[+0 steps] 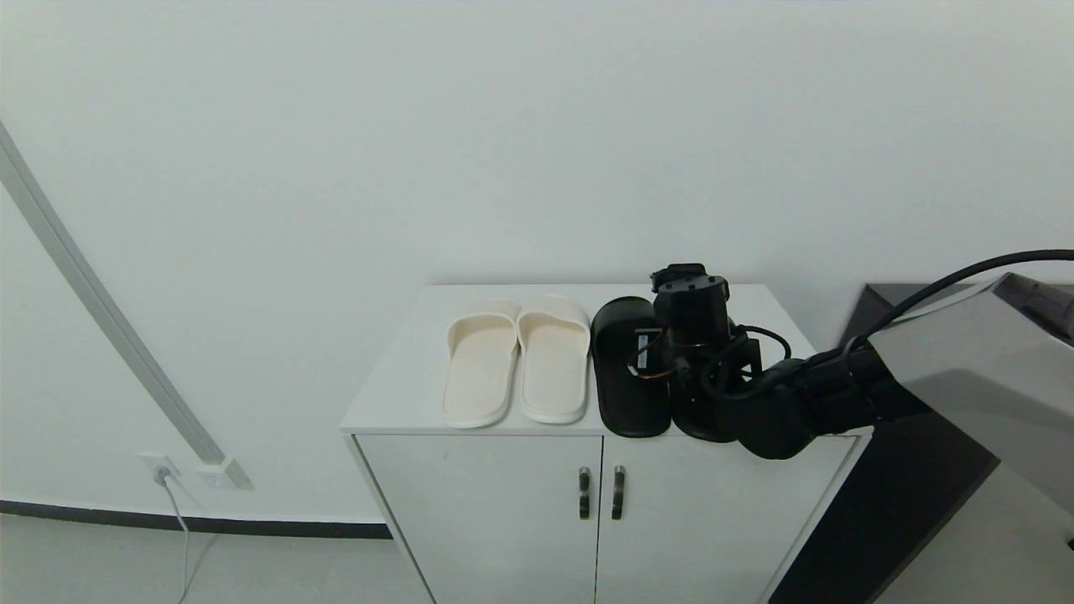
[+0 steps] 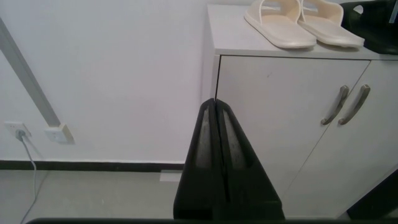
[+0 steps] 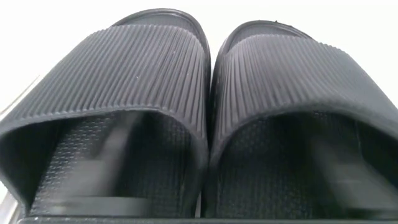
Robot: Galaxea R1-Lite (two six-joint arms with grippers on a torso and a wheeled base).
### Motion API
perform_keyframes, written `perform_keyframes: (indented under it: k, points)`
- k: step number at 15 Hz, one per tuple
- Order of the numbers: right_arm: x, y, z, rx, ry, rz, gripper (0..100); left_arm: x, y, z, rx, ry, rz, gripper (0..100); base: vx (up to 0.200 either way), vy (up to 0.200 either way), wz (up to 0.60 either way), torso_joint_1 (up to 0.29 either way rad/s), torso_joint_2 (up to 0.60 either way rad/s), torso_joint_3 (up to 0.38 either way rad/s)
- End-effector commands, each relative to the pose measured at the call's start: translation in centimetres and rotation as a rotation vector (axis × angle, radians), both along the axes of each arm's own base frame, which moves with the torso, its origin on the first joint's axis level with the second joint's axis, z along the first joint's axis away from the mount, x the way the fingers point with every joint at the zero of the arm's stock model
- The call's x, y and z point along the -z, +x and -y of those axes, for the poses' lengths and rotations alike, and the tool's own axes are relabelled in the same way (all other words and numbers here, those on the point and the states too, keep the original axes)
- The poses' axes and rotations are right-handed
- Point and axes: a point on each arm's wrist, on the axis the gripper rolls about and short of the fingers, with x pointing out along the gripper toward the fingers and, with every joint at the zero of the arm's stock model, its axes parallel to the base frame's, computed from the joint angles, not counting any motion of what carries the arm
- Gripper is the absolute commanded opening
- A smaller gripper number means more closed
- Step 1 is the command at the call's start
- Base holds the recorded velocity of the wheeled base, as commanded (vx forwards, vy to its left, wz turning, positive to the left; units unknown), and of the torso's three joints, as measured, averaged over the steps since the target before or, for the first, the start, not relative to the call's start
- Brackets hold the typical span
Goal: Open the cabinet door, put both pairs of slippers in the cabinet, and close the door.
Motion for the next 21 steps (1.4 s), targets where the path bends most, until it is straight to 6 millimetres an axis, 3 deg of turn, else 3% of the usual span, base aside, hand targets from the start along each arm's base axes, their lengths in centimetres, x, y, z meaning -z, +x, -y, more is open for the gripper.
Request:
perform_keyframes:
  k: [1,6,10,12,17,21]
  points:
    - [-0.1,0.1,0.2,0.007,0.001,0.003,0,0.0,0.0,0.0,-0.002,-0.001,-0.001,0,0.0,0.0,0.0,0.0,0.0,0.0]
    - [-1.0,-0.3,0.5,0.027,0.003,0.02,0,0.0,0.0,0.0,0.0,-0.001,-0.001,0,0.0,0.0,0.0,0.0,0.0,0.0]
    - [-2.5,-2.2,1.6,0.016,-0.014,0.025,0,0.0,0.0,0.0,-0.002,-0.001,0.0,0,0.0,0.0,0.0,0.0,0.0,0.0]
    - [-4.1,-5.7,2.7,-0.097,-0.05,0.044,0,0.0,0.0,0.0,-0.002,-0.001,-0.001,0,0.0,0.0,0.0,0.0,0.0,0.0]
    - [-5.8,-13.3,4.4,-0.416,-0.031,0.053,0,0.0,0.0,0.0,0.001,0.002,-0.001,0,0.0,0.0,0.0,0.0,0.0,0.0]
    - [-5.8,-16.7,5.9,-0.61,-0.005,0.029,0,0.0,0.0,0.0,0.001,0.002,-0.001,0,0.0,0.0,0.0,0.0,0.0,0.0]
